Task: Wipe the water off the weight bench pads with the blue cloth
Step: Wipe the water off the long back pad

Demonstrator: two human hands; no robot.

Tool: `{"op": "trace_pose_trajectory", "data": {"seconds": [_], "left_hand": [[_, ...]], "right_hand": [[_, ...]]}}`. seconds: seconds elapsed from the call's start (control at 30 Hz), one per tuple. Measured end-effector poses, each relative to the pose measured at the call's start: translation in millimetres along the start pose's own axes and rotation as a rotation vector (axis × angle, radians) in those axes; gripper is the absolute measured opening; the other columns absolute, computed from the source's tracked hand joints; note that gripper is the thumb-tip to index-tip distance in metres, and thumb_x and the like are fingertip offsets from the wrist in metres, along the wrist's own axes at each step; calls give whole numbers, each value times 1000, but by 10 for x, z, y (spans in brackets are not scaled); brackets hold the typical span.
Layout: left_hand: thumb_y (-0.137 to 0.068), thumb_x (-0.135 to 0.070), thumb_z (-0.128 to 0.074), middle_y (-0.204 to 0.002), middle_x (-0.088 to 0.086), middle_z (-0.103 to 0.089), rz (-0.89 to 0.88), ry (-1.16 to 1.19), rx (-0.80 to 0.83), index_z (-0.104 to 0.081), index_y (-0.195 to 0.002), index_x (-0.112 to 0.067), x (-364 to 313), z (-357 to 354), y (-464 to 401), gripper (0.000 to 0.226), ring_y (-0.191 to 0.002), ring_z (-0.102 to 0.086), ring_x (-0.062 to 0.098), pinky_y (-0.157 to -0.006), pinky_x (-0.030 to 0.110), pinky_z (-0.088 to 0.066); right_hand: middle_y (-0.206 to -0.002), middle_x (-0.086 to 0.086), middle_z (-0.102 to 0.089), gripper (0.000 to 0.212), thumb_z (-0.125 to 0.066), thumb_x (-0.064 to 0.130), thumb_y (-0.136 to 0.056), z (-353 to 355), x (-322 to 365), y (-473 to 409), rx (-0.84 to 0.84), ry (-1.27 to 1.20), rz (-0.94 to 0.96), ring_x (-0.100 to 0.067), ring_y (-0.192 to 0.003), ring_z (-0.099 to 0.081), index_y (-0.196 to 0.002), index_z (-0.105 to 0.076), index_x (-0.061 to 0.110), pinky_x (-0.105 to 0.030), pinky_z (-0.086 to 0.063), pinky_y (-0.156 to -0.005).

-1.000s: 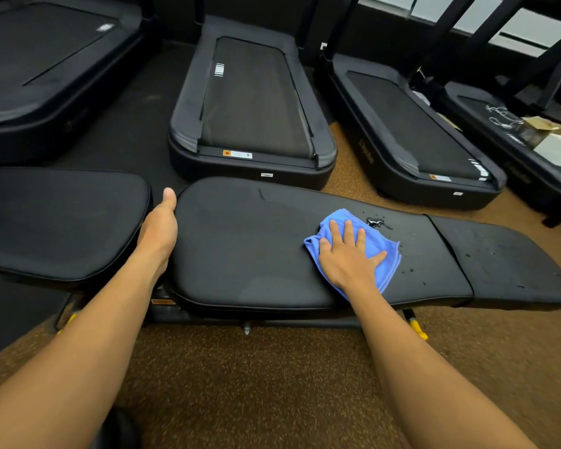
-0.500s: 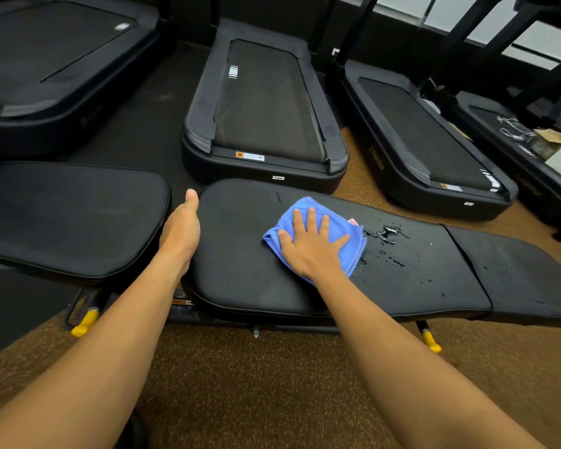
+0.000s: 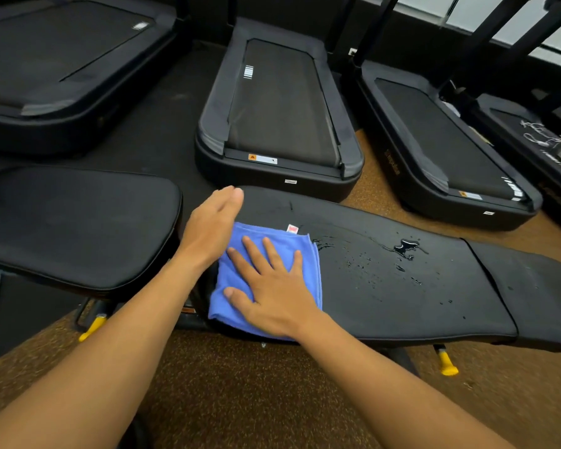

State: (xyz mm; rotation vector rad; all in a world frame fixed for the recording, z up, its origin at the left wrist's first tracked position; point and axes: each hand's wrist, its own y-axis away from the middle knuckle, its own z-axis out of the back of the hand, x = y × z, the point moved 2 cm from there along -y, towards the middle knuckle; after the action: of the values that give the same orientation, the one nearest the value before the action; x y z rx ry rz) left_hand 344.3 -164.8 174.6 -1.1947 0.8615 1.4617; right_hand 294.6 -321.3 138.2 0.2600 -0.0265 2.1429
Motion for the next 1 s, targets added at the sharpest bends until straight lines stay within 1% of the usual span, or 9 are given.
{"op": "trace_pose_trajectory", "data": {"seconds": [0.13, 0.23, 0.4, 0.47, 0.57, 0.67, 0.77, 0.9, 1.0], "left_hand": [[-98, -51, -42, -152, -10, -49, -124, -43, 125, -62, -138, -23, -188, -245, -60, 52, -147, -28, 1, -114, 21, -23], [-106, -39, -44, -154, -10, -46, -148, -125, 144, -61, -137, -25, -229, -361, -121, 38, -148, -29, 4, -111, 19, -23], [-105, -47, -35, -142, -6, -58, -46, -292, 216, -65, -124, -33, -158, -374, -304, 38, -135, -49, 20, -112, 41, -37], [-106, -46, -33, -141, -4, -58, -37, -290, 230, -66, -119, -31, -173, -336, -338, 38, -143, -39, 18, -113, 40, -33], [-108, -40, -33, -148, -7, -51, -60, -340, 220, -61, -130, -26, -197, -258, -356, 39, -151, -24, 14, -114, 32, -23], [-108, -41, -32, -155, -4, -45, -27, -380, 234, -53, -144, -22, -169, -199, -423, 45, -151, -25, 14, -112, 26, -22], [-107, -44, -30, -135, 1, -61, 3, -400, 276, -64, -125, -15, -183, -292, -579, 48, -137, -45, 22, -102, 31, -33], [-107, -52, -20, -155, 5, -45, 34, -505, 364, -56, -139, -15, -248, -534, -689, 61, -152, -23, 22, -118, 38, -20], [-108, -49, -15, -149, 10, -49, 31, -616, 395, -62, -118, -12, -289, -685, -718, 61, -152, -21, 29, -122, 45, -11]], "right_hand": [[-169, 15, -1, 69, -24, 69, -94, 71, -119, -404, -42, -59, -41, -20, -156, 11, -157, -15, 43, -75, 13, -110], [-168, 16, 3, 75, -33, 63, -91, 134, -305, -821, -80, -32, -126, -20, -156, 11, -158, -10, 41, -79, 9, -109], [-169, 12, 0, 72, -39, 64, -94, 225, -564, -1295, -22, 26, -214, -25, -156, 9, -157, -8, 49, -79, 4, -109], [-170, 9, 2, 69, -35, 64, -94, 287, -669, -1420, -9, 21, -260, -25, -156, 9, -157, -9, 50, -77, 4, -110], [-168, 6, -12, 69, -27, 67, -94, 371, -778, -1520, -36, -38, -314, -25, -156, -3, -158, -13, 45, -73, 4, -113], [-168, 8, -12, 74, -18, 75, -92, 379, -811, -1426, -47, -41, -322, -22, -156, -4, -158, -14, 43, -69, 5, -115], [-170, 11, -1, 77, -20, 79, -91, 356, -919, -1106, -42, -39, -349, -18, -156, 5, -159, -9, 44, -67, 6, -117], [-169, 12, 4, 79, -20, 80, -89, 242, -987, -368, -57, -24, -352, -17, -156, 9, -158, -5, 45, -65, 4, -118], [-169, 14, 10, 81, -15, 81, -86, 169, -940, 52, -50, -4, -349, -17, -156, 11, -158, -1, 47, -64, 2, -118]]}}
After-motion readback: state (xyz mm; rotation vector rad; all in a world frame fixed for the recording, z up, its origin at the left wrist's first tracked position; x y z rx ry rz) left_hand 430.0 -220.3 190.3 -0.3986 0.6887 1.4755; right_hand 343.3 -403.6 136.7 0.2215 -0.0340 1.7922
